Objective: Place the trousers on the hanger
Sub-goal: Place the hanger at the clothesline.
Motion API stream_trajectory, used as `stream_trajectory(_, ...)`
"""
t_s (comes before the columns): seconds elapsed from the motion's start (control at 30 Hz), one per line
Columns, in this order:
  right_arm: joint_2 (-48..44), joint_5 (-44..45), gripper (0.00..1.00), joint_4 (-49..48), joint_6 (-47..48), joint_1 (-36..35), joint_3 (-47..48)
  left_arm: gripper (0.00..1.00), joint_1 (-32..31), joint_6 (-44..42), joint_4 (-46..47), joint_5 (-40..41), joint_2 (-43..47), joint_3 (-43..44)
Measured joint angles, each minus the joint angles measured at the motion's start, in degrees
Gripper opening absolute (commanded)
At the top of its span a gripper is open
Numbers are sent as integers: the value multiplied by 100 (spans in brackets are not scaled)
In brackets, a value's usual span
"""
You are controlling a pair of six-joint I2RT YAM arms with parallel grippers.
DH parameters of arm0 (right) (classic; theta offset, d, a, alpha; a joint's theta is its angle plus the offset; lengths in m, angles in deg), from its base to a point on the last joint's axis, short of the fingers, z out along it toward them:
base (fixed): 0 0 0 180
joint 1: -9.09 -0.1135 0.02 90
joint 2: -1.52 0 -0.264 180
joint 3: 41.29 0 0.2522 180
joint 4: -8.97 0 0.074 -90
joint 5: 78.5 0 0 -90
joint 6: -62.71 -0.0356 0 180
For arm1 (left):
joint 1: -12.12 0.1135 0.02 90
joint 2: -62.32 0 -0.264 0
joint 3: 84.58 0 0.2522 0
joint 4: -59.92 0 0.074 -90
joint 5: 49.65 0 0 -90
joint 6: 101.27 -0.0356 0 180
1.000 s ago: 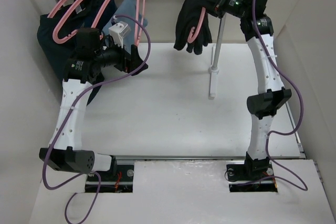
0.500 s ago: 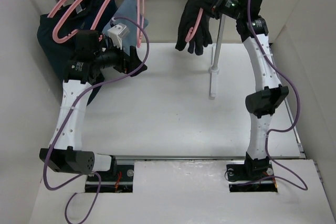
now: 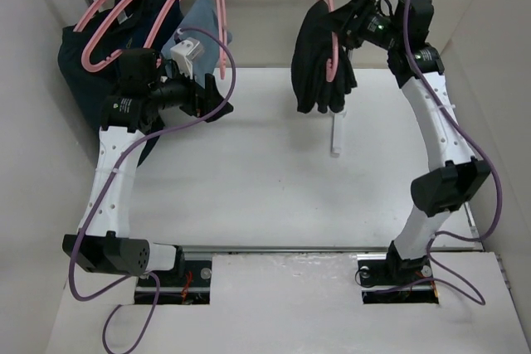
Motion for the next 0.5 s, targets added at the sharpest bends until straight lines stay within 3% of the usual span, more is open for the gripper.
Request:
stream_trajectory(0.23, -702, 129, 67, 48, 393, 184, -726, 100, 0, 4, 0, -90, 0, 0)
stream_trajectory(0.37, -918, 273, 83, 295, 708, 212, -901, 100, 20, 2, 0, -116, 0, -4)
stream_trajectory(0.4, -981, 323, 83, 348, 785, 219, -944, 100, 33, 2, 2, -120, 0, -7)
stream_trajectory(0.43, -1060, 369, 94, 470, 896, 232, -988, 100, 50, 4, 2, -125, 0, -11)
stream_trajectory(0.5, -1257, 470, 100, 667, 1069, 269, -1091, 100, 79, 4, 2, -133, 2, -52)
